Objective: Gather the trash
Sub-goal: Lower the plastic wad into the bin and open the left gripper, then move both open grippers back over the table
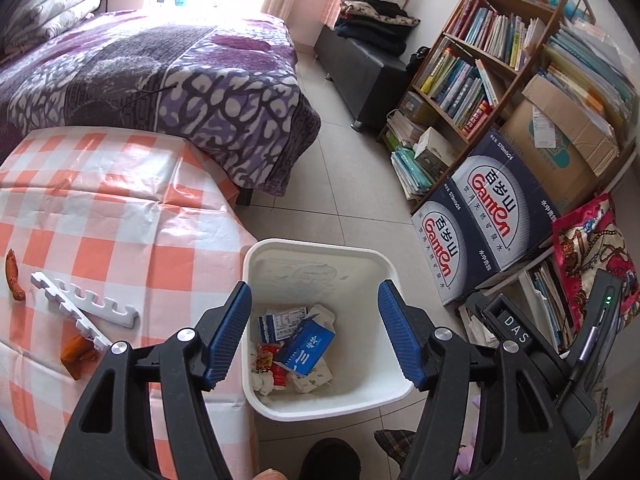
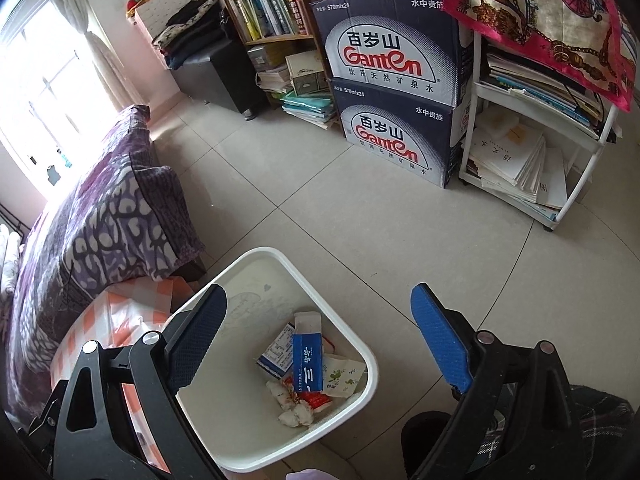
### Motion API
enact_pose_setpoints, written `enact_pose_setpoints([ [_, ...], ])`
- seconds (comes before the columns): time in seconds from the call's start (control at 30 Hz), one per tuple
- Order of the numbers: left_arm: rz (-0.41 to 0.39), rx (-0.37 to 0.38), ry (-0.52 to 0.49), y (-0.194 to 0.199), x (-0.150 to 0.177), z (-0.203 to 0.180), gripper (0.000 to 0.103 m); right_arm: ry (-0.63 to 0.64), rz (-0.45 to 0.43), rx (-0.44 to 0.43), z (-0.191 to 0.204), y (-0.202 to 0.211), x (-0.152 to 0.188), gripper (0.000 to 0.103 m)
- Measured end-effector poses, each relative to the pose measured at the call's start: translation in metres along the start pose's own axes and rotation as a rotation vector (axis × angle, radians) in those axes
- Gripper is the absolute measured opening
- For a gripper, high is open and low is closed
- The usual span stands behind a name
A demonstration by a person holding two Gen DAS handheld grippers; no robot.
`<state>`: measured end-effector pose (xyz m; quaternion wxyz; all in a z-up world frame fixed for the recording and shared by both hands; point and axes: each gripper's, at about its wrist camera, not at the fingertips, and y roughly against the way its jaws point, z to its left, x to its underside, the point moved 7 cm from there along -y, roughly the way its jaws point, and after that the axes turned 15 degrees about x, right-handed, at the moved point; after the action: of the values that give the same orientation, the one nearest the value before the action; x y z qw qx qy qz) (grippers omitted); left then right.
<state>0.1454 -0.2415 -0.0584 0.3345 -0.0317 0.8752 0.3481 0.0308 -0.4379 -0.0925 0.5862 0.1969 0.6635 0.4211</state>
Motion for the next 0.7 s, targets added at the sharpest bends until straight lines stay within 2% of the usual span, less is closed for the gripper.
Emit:
enact_pose_setpoints([
  [0.4,-0.021,-0.127,0.081,0.029,0.004,0.070,0.071,0.178,0.004,-0.005,0.058,0.008,0.037,0.094],
  [0.5,-0.030,-0.156,0.095,0.036,0.004,0.084,0.077,0.227,0.009,-0.005,0.072,0.009,0.047,0.095],
  [0.7,-0.022,-0.226,0.132,0.046,0.010,0.120,0.077,0.288,0.008,-0.013,0.096,0.014,0.064,0.095],
])
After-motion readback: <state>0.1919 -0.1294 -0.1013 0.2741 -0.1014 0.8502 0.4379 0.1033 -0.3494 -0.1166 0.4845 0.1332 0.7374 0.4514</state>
